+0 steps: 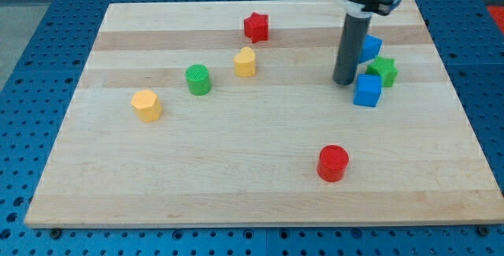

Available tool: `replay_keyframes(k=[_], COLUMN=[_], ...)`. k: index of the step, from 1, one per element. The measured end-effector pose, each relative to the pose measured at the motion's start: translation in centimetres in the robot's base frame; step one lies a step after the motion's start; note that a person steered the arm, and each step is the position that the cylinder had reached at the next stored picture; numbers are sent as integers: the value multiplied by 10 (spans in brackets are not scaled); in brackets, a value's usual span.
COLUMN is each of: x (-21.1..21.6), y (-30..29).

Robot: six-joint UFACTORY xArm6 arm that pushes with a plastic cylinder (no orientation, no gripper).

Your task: Move the arm to the top of the yellow hexagon

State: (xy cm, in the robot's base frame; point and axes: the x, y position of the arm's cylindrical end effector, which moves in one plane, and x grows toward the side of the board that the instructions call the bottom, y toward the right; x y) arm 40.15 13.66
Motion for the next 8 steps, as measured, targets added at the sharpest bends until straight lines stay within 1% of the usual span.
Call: replay_keyframes(k=[4,5,6,7,8], x=[74,84,99,130,140], y=[21,-20,-100,-181,-280])
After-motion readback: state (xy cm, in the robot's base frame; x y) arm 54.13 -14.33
